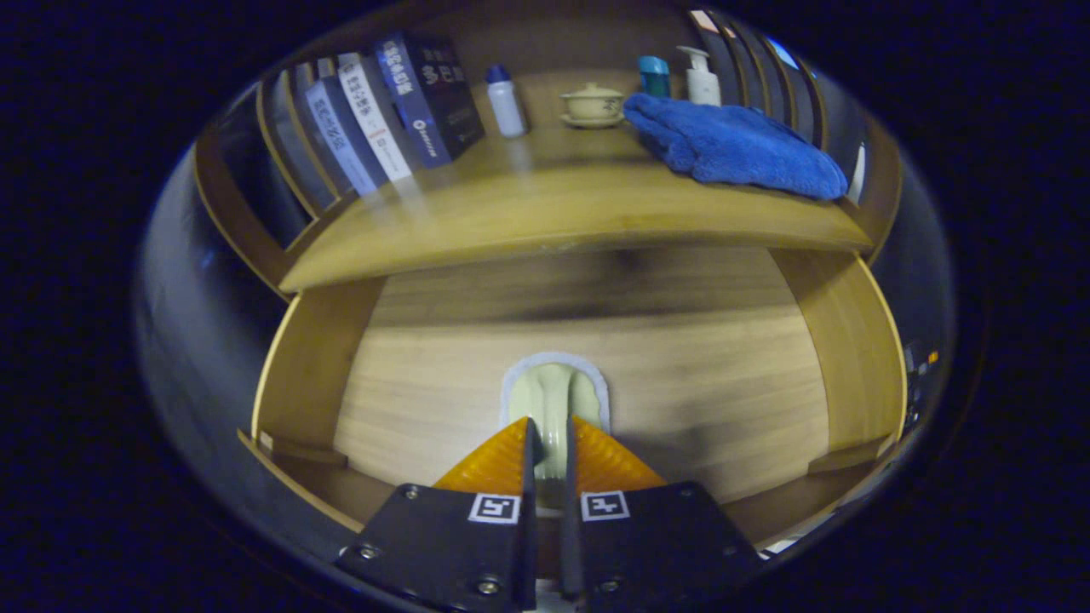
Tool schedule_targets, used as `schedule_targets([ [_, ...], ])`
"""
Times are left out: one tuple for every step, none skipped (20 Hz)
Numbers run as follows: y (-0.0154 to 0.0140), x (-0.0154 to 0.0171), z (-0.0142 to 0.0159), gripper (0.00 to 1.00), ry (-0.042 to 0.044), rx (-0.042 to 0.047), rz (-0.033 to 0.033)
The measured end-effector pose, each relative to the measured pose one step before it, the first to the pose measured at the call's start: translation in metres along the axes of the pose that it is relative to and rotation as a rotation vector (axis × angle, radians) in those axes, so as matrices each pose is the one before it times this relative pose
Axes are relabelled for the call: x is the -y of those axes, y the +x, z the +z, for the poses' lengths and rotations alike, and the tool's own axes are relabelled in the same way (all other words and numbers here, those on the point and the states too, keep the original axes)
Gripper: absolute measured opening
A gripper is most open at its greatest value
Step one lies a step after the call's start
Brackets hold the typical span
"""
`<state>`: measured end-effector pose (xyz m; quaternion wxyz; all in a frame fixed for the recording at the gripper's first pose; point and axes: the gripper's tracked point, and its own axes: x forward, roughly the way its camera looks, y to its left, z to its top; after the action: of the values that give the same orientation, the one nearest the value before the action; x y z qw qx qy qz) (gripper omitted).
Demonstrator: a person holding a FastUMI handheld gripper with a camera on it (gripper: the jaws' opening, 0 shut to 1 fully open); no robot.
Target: Pull open the drawer, take out the items inside it, and place them on the countertop above the cabinet.
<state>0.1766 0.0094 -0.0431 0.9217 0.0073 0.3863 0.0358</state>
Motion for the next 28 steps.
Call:
schedule_targets([
  [-0.00589,0.00139,0.00966,0.12,-0.0312,0.03379,-0.01363],
  [-0.00941,-0.00066,0.00889,0.12,-0.02141,0.03569,-0.0028],
  [-0.00886,-0.00197,0.01016,0.12,-0.00971,0.03484,0.01053],
  [-0.00936,-0.0038,0.00966,0.12,-0.00372,0.03205,0.01714],
  [-0.00966,-0.00269,0.01101,0.12,-0.0007,0.03571,0.01603],
  [-0.00879,-0.0015,0.01322,0.12,0.00168,0.04302,0.00943],
  [-0.00662,-0.0004,0.01172,0.12,-0.00364,0.04015,0.00294],
  [-0.00694,0.0025,0.0126,0.12,-0.00159,0.03822,-0.00673],
  [-0.00655,0.00089,0.01323,0.12,0.01053,0.04177,-0.00055],
  [-0.00559,-0.0039,0.01156,0.12,0.01798,0.04639,0.01422],
  [-0.0044,-0.00276,0.01315,0.12,0.01664,0.04472,0.01283],
  [-0.00382,-0.00197,0.01414,0.12,0.01056,0.05274,0.0163],
  [-0.00389,-0.00097,0.01467,0.12,0.00239,0.05356,0.00476],
  [-0.00185,0.00159,0.01485,0.12,-0.00261,0.05737,-0.00612],
  [-0.00086,0.00296,0.01276,0.12,-0.00563,0.0476,-0.01846],
  [-0.00145,0.0012,0.01244,0.12,0.00094,0.04213,-0.00679],
  [-0.00005,-0.00258,0.00546,0.12,-0.00257,0.01586,0.00352],
  [0.00404,-0.00051,0.0001,0.12,-0.00764,0.0022,-0.00387],
  [0.00437,0.00094,-0.00046,0.12,-0.01135,-0.00295,-0.00722],
  [0.0079,0.00048,-0.00089,0.12,-0.00982,-0.00125,-0.0069],
  [0.00698,-0.00035,-0.00116,0.12,-0.01005,-0.00085,-0.00475],
  [0.00792,-0.00011,-0.00032,0.12,-0.00352,0.00202,-0.00235],
  [0.00792,-0.00098,-0.00066,0.12,0.00221,0.0038,-0.00286],
  [0.00928,0.00041,-0.00271,0.12,0.00649,-0.00048,-0.00366],
  [0.00933,0.00045,-0.00351,0.11,0.00851,-0.00641,-0.00754],
  [0.01062,0.00191,-0.0055,0.12,0.00869,-0.01247,-0.00902],
  [0.00976,0.00014,-0.00553,0.12,0.00393,-0.01951,-0.00622],
  [0.01063,0.00152,-0.00774,0.12,0.00794,-0.023,-0.0114],
])
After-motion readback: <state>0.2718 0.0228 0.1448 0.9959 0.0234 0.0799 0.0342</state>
